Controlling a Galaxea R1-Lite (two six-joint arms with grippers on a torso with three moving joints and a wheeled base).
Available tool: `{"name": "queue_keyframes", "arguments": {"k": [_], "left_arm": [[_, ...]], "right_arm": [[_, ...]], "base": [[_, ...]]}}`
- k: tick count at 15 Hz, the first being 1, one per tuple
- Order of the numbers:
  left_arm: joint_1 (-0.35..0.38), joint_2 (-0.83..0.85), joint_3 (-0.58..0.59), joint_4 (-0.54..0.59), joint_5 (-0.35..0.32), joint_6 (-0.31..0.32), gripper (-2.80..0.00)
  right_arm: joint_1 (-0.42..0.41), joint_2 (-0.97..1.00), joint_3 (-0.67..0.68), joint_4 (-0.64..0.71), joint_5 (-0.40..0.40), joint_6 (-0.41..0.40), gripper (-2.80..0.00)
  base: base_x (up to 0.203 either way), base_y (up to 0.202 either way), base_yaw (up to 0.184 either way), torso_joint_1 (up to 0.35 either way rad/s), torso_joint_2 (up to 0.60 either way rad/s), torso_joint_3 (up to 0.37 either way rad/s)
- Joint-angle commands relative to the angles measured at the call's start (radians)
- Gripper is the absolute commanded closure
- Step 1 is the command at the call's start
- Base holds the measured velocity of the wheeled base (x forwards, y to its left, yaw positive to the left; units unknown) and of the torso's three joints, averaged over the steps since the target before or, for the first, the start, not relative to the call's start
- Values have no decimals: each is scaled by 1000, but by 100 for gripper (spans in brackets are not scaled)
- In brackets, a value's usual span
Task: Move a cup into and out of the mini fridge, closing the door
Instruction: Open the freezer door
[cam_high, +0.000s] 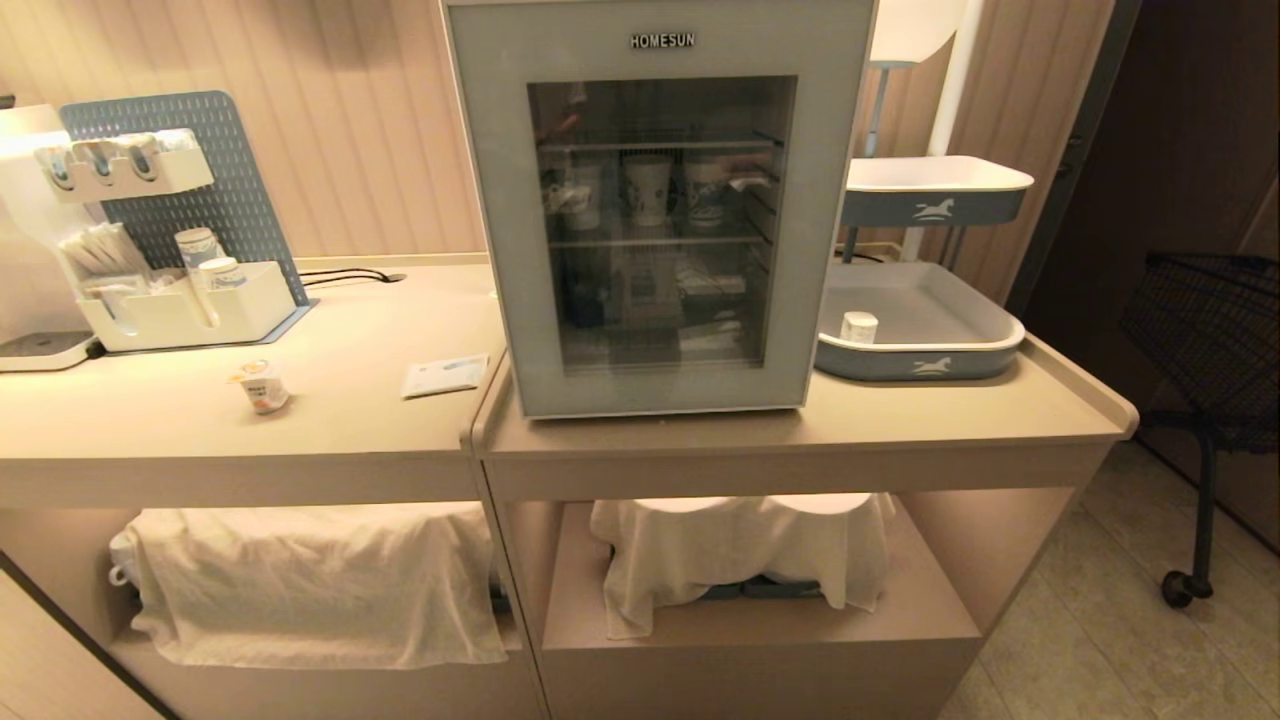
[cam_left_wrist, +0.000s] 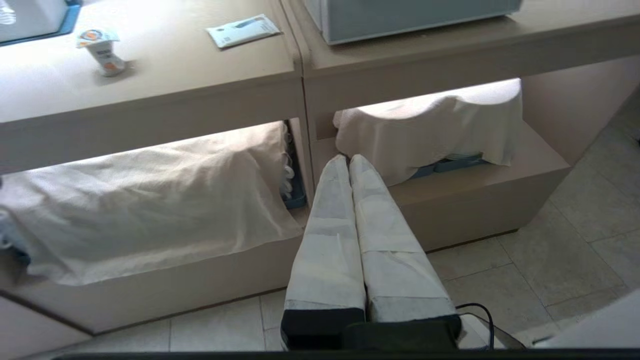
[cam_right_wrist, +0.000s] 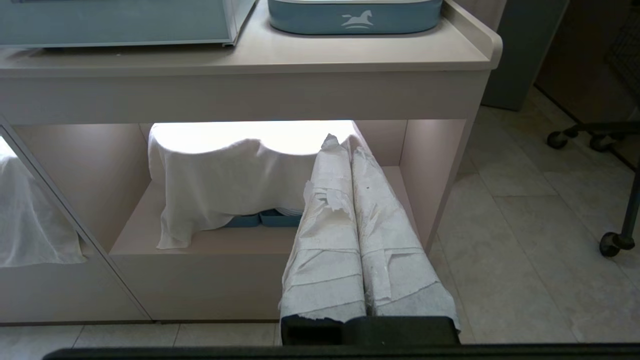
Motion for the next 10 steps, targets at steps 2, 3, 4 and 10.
{"name": "queue_keyframes", "arguments": {"k": [2,3,4,10], "left_arm": [[0,259,-134,3,25,-6,0],[2,328,-174,2,40,-10,0],[5,392,-216,-1,66,-12,0],[22,751,-281,-300,28,-30,0]], "right_arm": [[0,-2,9,0,0,-1,0],[0,-2,9,0,0,-1,0],[0,-2,9,0,0,-1,0],[0,-2,9,0,0,-1,0]], "base": [[0,0,0,0,0,0],[0,0,0,0,0,0],[0,0,0,0,0,0],[0,0,0,0,0,0]]}}
